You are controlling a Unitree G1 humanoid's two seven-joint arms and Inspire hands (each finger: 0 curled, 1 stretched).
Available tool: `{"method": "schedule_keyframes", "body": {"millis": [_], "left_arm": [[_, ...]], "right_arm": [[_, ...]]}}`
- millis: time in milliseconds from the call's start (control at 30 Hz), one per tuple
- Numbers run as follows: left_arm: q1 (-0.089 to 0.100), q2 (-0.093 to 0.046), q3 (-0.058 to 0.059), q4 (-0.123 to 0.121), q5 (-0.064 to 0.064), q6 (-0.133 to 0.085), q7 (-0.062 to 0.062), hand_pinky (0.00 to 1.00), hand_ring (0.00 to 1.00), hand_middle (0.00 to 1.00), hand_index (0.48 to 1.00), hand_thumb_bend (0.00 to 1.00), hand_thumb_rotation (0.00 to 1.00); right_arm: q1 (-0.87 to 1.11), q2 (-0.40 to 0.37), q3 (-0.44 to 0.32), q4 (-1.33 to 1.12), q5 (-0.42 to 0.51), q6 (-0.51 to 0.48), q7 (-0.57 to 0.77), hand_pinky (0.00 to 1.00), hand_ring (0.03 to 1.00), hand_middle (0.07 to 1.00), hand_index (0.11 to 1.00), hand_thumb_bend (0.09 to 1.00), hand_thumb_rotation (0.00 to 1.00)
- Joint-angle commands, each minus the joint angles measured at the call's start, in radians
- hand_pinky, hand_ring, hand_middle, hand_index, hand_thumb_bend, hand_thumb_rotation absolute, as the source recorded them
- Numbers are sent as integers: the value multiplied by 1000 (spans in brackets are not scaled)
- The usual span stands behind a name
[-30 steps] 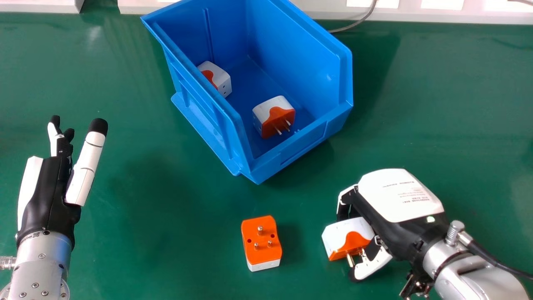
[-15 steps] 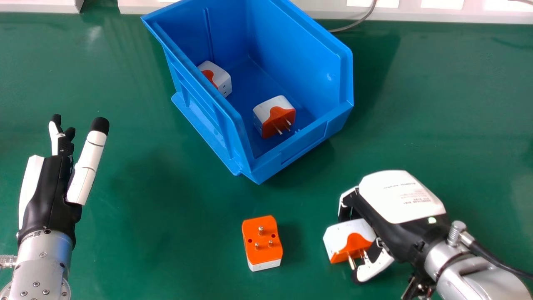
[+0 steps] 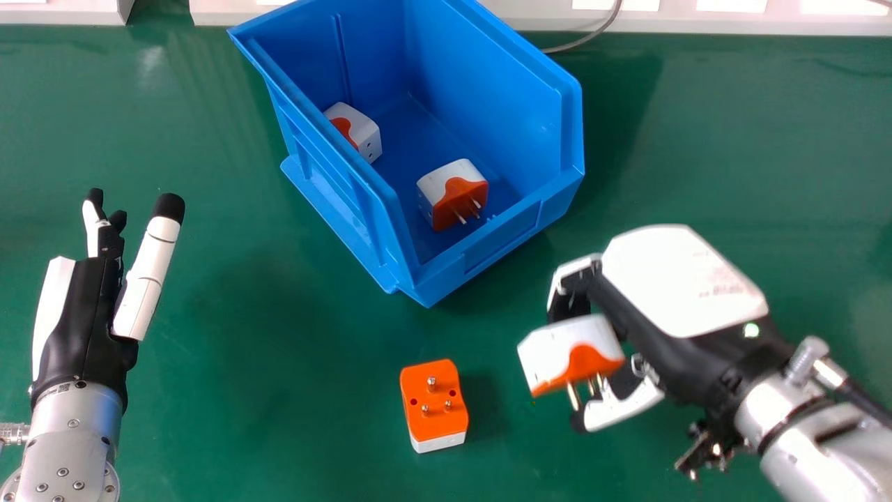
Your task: Pick all objects and put in blue box
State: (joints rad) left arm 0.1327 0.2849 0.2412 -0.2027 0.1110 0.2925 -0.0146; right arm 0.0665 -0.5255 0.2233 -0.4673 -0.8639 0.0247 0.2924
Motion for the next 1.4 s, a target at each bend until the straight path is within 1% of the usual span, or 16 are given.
{"method": "schedule_keyframes", "body": {"millis": [0,33,67,167,300,400,500,600,700,733,933,1033,1167,1267,1367], "left_arm": [[-6,11,6,-8,6,-22,3,1000,1000,1000,1000,733,1000],[-6,10,5,-9,6,-22,3,1000,1000,1000,1000,726,1000],[-6,10,6,-8,6,-22,3,1000,1000,1000,1000,726,1000],[-8,12,7,1,6,-25,3,1000,1000,1000,1000,721,1000],[-7,13,8,-2,6,-21,2,1000,1000,1000,1000,714,1000],[-4,10,7,-8,6,-20,2,1000,1000,1000,1000,711,1000],[-1,10,6,-11,7,-22,2,1000,1000,1000,1000,710,1000],[1,10,7,-9,6,-26,2,1000,1000,1000,1000,705,1000],[2,9,8,-9,4,-27,1,1000,1000,1000,1000,697,1000],[2,9,7,-9,4,-27,1,1000,1000,1000,1000,693,1000],[8,6,9,-12,1,-31,0,1000,1000,1000,1000,693,1000],[12,3,9,-17,-1,-28,0,1000,1000,1000,1000,693,1000],[21,-1,10,-29,-2,-23,0,1000,1000,1000,1000,695,1000],[23,-4,9,-31,-3,-24,0,1000,1000,1000,1000,695,1000],[24,-7,7,-36,-4,-18,1,1000,1000,1000,1000,696,1000]], "right_arm": [[-77,10,-34,-14,16,-23,-31,115,173,435,479,511,0],[-102,10,-38,-1,11,-30,-41,96,149,440,478,514,0],[-124,11,-42,11,5,-37,-50,96,149,440,478,514,0],[-189,9,-45,47,-9,-60,-75,74,126,446,476,516,0],[-332,45,-20,148,-23,-57,-89,61,114,460,476,517,0],[-438,64,3,242,-46,-70,-123,61,116,409,473,511,0],[-512,78,20,306,-56,-73,-139,62,116,400,472,511,0],[-585,97,37,374,-57,-71,-148,62,117,392,473,509,0],[-649,122,61,454,-61,-66,-160,62,118,385,473,507,0],[-672,132,73,486,-66,-64,-166,58,115,426,475,511,0],[-830,203,148,705,-96,-54,-222,64,122,462,482,516,0],[-903,237,177,823,-100,-53,-256,68,128,466,483,518,0],[-1009,293,228,1025,-106,-46,-326,80,128,469,483,522,0],[-1056,328,257,1119,-111,-28,-346,80,128,469,483,522,0],[-1097,357,284,1196,-109,-8,-359,95,136,469,482,523,0]]}}
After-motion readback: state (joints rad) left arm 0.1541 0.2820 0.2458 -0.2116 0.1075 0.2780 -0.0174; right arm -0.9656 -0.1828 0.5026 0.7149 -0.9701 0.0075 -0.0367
